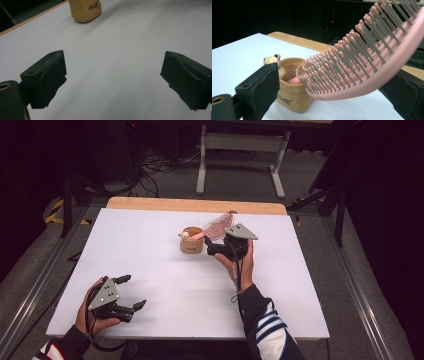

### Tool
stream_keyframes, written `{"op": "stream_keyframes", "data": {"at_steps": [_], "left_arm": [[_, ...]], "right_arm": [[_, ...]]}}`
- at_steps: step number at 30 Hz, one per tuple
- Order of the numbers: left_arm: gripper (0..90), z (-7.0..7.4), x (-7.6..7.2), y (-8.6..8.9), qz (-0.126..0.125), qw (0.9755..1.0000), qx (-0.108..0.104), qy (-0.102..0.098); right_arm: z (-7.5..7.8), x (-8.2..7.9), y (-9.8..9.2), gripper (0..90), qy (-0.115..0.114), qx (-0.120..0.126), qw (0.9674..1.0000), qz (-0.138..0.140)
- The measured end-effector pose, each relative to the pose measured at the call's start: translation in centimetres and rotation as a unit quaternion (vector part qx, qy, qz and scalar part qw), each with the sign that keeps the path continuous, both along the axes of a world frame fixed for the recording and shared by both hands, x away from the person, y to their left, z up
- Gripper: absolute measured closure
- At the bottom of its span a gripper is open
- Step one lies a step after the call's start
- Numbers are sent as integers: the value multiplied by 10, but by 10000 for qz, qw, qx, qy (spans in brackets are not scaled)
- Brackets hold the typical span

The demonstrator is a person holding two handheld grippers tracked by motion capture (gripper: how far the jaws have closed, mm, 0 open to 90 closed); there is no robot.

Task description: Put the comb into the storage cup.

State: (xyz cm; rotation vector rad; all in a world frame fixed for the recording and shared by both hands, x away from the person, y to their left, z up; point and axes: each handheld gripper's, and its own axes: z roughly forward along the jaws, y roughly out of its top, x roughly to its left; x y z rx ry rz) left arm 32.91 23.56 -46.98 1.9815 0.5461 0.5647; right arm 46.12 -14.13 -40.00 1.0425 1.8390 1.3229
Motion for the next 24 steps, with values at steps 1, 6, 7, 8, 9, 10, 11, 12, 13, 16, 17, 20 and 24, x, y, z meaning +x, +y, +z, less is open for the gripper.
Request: {"op": "stream_keyframes", "data": {"at_steps": [1,6,7,8,9,10,11,12,13,16,17,20,24], "left_arm": [[72,0,0,0,4,10000,4,-2],[72,0,0,1,5,10000,-10,2],[72,0,0,1,6,10000,-4,0],[72,0,0,1,6,10000,-5,-5],[72,0,0,1,6,10000,-7,-10],[72,0,0,1,12,10000,-12,-12],[72,0,0,1,21,10000,-10,-12],[72,0,0,1,25,10000,-11,-12],[72,0,0,1,25,10000,-16,-9],[72,0,0,1,24,10000,-19,-7],[72,0,0,1,23,10000,-12,-10],[72,0,0,1,31,10000,0,-7],[72,1,0,2,38,10000,-17,-14]], "right_arm": [[1,0,0,63,1,-16,10000,-4],[4,-3,-3,67,-49,-35,10000,13],[4,-4,-3,68,-52,-55,10000,16],[5,-5,-3,72,-54,-50,10000,24],[6,-5,-4,75,-54,-42,10000,52],[6,-6,-4,76,-47,-43,9999,79],[7,-6,-5,76,-57,-61,9999,74],[7,-7,-5,76,-69,-72,9999,68],[8,-7,-5,76,-79,-81,9999,78],[10,-9,-7,77,-103,-99,9999,91],[10,-10,-8,77,-111,-100,9998,109],[12,-12,-10,80,-124,-208,9997,14],[15,-15,-15,79,-167,-142,9998,12]]}}
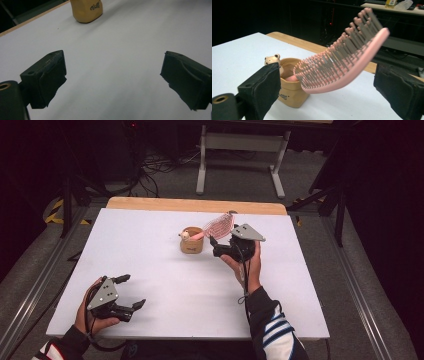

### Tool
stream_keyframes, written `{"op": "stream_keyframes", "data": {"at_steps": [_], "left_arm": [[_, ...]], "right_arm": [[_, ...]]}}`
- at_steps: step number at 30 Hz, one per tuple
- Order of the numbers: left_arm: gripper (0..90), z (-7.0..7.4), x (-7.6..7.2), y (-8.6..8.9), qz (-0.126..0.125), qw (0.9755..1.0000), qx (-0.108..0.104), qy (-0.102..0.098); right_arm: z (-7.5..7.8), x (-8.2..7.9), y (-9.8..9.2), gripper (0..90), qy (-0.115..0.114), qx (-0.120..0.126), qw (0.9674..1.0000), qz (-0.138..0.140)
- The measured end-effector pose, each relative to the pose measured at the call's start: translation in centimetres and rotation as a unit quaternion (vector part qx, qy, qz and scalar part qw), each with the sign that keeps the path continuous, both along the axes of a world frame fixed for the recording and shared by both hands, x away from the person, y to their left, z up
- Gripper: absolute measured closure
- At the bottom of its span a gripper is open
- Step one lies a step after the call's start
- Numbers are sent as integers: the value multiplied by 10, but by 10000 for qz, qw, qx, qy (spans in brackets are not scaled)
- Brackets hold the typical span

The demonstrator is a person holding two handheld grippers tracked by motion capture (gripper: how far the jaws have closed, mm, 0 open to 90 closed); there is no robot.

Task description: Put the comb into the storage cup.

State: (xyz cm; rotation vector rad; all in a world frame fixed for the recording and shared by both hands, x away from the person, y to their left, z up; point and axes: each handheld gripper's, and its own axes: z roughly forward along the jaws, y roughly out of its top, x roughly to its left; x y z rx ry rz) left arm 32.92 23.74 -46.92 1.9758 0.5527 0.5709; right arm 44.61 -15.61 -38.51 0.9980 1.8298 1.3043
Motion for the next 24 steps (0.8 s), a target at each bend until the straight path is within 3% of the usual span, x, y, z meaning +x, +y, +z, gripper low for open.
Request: {"op": "stream_keyframes", "data": {"at_steps": [24], "left_arm": [[71,0,0,0,3,10000,36,-24]], "right_arm": [[5,-26,-21,74,-317,-62,9995,-14]]}}
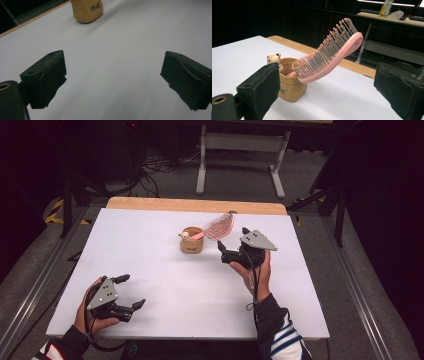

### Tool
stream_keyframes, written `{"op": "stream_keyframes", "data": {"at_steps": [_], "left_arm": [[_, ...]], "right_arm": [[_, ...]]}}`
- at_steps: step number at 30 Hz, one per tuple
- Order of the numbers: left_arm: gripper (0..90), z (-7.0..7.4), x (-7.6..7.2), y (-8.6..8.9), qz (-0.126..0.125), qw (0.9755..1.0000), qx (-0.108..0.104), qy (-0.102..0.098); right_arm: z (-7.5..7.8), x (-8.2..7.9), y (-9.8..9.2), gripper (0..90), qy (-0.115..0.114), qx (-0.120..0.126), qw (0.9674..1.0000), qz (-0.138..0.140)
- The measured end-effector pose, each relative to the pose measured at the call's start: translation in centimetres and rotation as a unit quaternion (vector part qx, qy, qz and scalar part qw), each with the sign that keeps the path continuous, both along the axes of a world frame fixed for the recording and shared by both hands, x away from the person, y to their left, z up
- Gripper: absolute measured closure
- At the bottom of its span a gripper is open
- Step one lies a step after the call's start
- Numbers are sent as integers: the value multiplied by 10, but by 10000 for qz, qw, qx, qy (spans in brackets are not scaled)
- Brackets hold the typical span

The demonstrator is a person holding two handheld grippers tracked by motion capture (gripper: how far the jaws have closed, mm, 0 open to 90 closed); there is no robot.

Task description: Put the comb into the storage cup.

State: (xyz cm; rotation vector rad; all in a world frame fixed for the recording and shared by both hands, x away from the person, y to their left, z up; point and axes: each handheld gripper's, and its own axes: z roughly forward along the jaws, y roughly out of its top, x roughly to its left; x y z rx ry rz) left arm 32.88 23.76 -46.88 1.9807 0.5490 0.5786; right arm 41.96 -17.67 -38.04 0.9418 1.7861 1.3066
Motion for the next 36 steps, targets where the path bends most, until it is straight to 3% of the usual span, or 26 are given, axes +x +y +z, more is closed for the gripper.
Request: {"op": "stream_keyframes", "data": {"at_steps": [24,36], "left_arm": [[69,2,-2,-2,-42,10000,21,-69],[71,4,-2,-1,-29,9999,57,-104]], "right_arm": [[6,-30,-14,75,-168,-133,9997,131],[3,-44,-10,75,-236,-265,9990,260]]}}
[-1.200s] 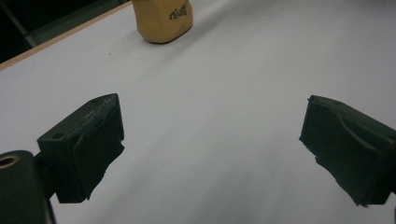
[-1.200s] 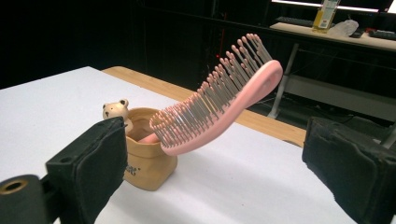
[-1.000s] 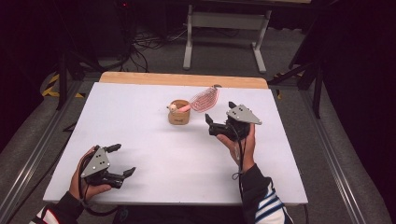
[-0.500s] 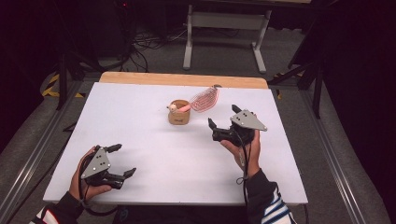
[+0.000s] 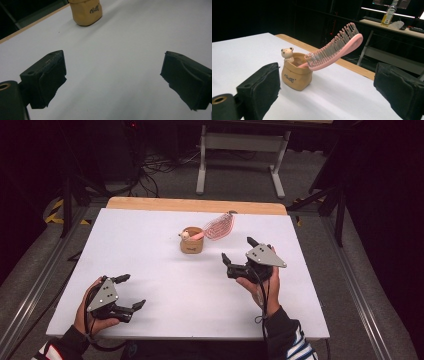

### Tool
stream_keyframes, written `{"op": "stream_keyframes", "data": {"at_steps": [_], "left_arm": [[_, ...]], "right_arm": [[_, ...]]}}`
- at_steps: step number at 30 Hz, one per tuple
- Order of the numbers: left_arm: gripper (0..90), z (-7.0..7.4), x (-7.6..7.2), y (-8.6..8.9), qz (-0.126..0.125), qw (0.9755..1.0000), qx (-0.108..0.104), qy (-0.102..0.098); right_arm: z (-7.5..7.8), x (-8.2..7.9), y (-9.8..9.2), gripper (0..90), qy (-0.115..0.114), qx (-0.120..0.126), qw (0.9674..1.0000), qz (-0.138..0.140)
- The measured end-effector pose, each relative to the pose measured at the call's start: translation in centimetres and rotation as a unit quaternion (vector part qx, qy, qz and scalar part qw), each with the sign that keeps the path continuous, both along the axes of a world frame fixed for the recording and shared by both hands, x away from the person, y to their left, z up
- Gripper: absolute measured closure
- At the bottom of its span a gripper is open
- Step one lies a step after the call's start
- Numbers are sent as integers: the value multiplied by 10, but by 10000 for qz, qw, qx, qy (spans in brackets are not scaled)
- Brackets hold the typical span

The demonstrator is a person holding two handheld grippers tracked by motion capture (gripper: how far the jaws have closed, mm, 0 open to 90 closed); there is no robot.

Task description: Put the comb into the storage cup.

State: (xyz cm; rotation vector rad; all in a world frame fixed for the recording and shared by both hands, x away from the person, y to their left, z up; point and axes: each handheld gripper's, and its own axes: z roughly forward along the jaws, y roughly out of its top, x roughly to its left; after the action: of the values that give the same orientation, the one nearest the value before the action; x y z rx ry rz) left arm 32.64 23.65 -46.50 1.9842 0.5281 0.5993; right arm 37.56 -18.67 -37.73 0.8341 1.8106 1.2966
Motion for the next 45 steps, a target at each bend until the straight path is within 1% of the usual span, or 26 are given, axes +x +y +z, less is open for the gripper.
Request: {"op": "stream_keyframes", "data": {"at_steps": [6,8,12,15,19,24,27,29,30,32,34,36,39,43,45], "left_arm": [[71,0,0,0,15,10000,-20,-7],[71,1,-1,0,15,10000,-21,-19],[71,1,-1,0,8,10000,-38,-17],[71,1,0,0,14,10000,-37,-10],[71,0,0,0,-6,10000,-19,9],[71,1,-1,1,1,10000,-22,-8],[71,1,-1,1,6,10000,-28,6],[71,0,-1,1,14,10000,-9,3],[71,0,-1,1,11,10000,-16,5],[71,1,-1,1,19,10000,-15,-3],[71,1,-1,1,9,10000,-33,7],[71,0,-1,1,22,10000,-26,16],[71,0,-1,1,3,10000,0,12],[71,0,0,1,9,10000,-16,16],[71,0,0,1,4,10000,-18,29]], "right_arm": [[-5,-6,3,76,-71,-52,10000,36],[-8,-8,4,76,-111,-104,9999,45],[-12,-13,6,76,-112,-155,9998,99],[-13,-16,7,76,-124,-184,9996,146],[-14,-22,7,75,-207,-304,9992,152],[-18,-28,1,75,-190,-361,9990,158],[-18,-31,-3,75,-183,-403,9989,138],[-18,-34,-7,75,-219,-443,9987,118],[-19,-35,-9,75,-205,-493,9985,106],[-19,-36,-11,75,-207,-486,9986,102],[-20,-38,-14,75,-200,-540,9983,75],[-22,-39,-16,75,-197,-554,9982,77],[-25,-41,-18,75,-160,-640,9978,63],[-30,-43,-21,75,-124,-703,9974,74],[-32,-44,-22,75,-128,-786,9968,70]]}}
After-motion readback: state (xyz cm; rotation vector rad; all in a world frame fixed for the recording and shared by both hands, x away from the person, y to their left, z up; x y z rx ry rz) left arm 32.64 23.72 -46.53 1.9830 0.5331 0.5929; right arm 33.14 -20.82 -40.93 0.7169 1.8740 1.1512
